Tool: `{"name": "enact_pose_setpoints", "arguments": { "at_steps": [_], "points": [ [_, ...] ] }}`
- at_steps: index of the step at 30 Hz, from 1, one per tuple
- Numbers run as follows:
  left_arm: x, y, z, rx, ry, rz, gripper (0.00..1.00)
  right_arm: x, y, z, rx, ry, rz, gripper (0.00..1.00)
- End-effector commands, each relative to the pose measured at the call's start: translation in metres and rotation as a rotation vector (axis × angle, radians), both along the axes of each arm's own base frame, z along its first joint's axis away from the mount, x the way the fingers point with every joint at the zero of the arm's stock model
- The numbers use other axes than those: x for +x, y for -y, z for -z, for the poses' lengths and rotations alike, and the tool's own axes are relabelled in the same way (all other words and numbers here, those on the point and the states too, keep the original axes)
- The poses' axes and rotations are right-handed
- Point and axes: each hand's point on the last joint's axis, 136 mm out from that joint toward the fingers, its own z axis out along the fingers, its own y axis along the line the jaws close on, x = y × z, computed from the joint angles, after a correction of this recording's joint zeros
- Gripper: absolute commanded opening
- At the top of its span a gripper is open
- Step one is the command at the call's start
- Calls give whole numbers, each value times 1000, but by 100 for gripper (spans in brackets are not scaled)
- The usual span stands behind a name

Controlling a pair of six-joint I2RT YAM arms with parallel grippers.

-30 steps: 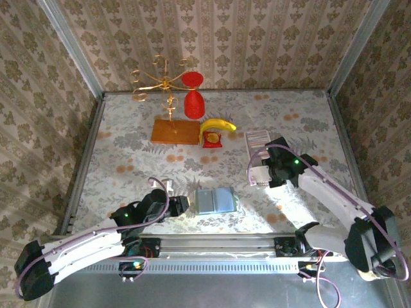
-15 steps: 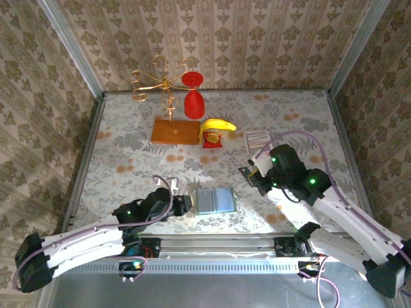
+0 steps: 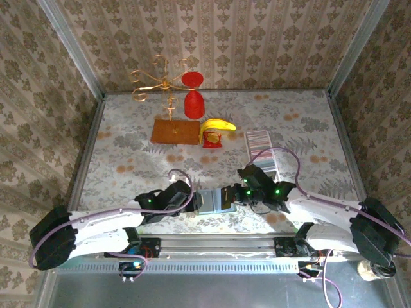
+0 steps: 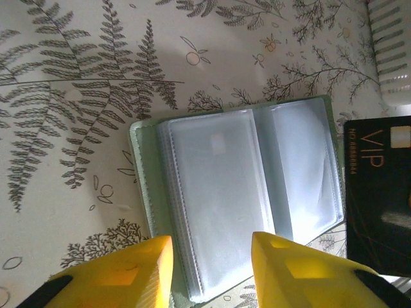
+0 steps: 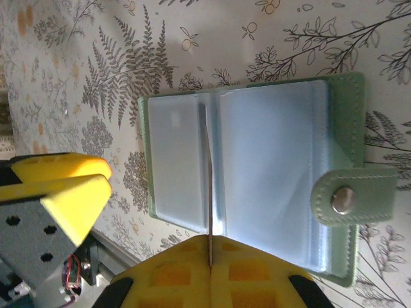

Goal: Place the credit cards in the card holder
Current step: Insert the credit card into the card slot.

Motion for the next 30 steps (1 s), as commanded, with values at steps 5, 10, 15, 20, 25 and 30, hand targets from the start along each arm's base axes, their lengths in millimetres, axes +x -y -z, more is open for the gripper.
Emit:
{"name": "enact_pose_setpoints", "arguments": {
  "at_steps": [5, 10, 15, 20, 25, 30],
  "points": [
    [0, 10, 1, -8, -27, 3, 41, 14, -18, -3, 62, 49, 20, 0],
    [-2, 11, 8, 11, -48, 6, 39, 15, -27, 5, 46, 64, -15, 0],
    [-1, 3, 16, 64, -61, -19, 35, 19, -26, 13, -16, 88, -42, 0],
    [-2, 6, 19, 70, -76, -3, 33, 20, -29, 16, -23, 93, -58, 0],
    [-2, 4, 21, 87, -71, -5, 28, 22, -30, 25, -13, 72, -27, 0],
    [-3, 0, 25, 110, -75, -2, 27, 24, -36, 27, 7, 59, -20, 0]
  ]
}}
